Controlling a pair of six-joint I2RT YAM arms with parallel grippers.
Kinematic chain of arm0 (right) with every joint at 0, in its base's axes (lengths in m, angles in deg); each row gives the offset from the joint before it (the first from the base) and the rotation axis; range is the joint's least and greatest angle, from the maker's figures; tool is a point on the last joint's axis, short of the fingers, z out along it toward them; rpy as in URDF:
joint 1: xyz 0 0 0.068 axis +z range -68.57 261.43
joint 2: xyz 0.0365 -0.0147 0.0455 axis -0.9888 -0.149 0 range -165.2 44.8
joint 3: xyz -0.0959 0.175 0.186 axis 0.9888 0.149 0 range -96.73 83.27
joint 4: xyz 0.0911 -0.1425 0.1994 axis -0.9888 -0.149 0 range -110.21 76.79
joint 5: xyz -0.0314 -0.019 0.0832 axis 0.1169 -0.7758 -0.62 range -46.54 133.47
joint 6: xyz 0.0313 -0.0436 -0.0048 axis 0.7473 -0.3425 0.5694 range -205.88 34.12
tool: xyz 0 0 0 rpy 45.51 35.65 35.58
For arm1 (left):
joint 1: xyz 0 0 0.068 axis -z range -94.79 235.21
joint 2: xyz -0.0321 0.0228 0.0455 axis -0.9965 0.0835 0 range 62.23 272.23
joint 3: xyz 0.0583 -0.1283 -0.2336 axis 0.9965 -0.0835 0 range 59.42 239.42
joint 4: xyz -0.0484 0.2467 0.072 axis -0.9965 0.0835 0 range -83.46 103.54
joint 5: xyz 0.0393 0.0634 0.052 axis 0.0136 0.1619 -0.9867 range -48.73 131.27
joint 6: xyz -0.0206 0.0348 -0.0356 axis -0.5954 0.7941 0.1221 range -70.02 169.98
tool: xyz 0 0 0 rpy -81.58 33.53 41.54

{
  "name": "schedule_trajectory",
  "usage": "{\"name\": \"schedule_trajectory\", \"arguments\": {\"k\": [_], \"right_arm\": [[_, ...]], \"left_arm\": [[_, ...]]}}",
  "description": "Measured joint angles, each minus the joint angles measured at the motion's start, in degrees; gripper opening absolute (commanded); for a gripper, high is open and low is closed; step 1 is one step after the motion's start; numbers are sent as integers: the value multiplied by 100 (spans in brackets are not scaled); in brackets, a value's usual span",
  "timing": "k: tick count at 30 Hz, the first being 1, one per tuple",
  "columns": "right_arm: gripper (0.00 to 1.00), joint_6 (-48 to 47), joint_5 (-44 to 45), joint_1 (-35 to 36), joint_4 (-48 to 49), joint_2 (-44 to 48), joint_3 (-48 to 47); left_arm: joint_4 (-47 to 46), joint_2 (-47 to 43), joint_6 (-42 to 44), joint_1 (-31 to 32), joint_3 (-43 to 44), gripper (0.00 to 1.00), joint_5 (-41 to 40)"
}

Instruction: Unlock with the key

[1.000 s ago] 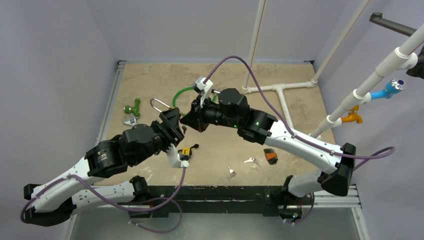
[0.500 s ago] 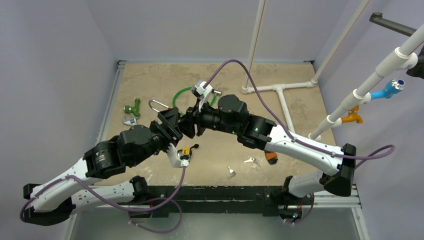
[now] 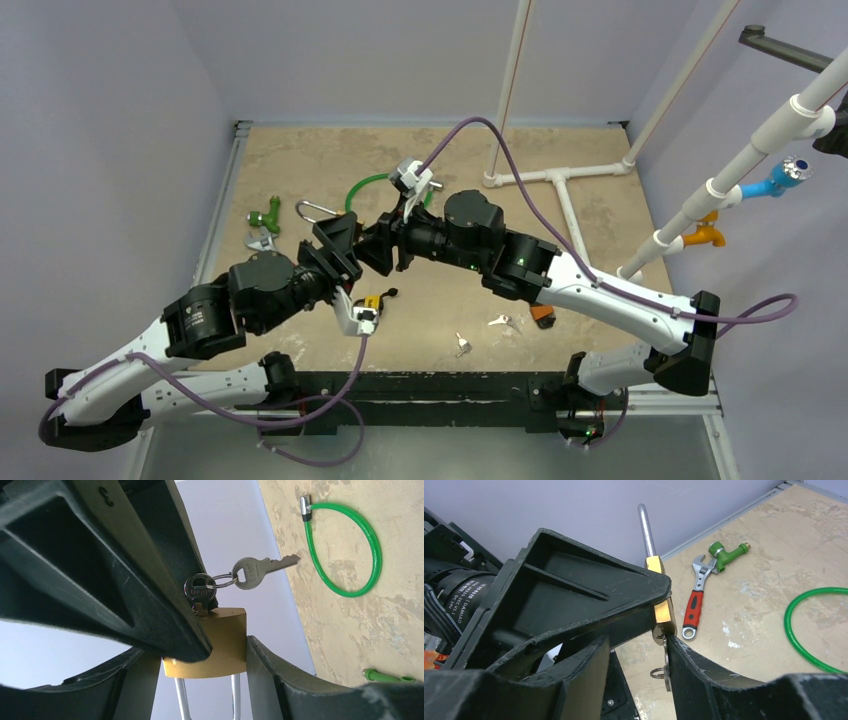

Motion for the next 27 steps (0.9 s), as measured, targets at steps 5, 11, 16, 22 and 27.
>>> {"name": "schedule_trajectory", "arguments": {"k": [5, 11, 16, 22, 27], "right_arm": [[54, -26, 66, 44, -57, -101, -125], [46, -116, 409, 173, -90, -293, -280], [55, -151, 688, 195, -92, -328, -299], [61, -219, 1143, 136, -155, -350, -299], [51, -245, 1180, 138, -63, -243, -188]], "left_arm": [[-24, -2, 2, -2, -31, 0, -85], [28, -55, 2, -9, -68, 0, -262], [9, -61, 4, -7, -76, 0, -254], [-216, -118, 2, 44, -79, 0, 129], [-330, -136, 9, 74, -94, 0, 273]]}}
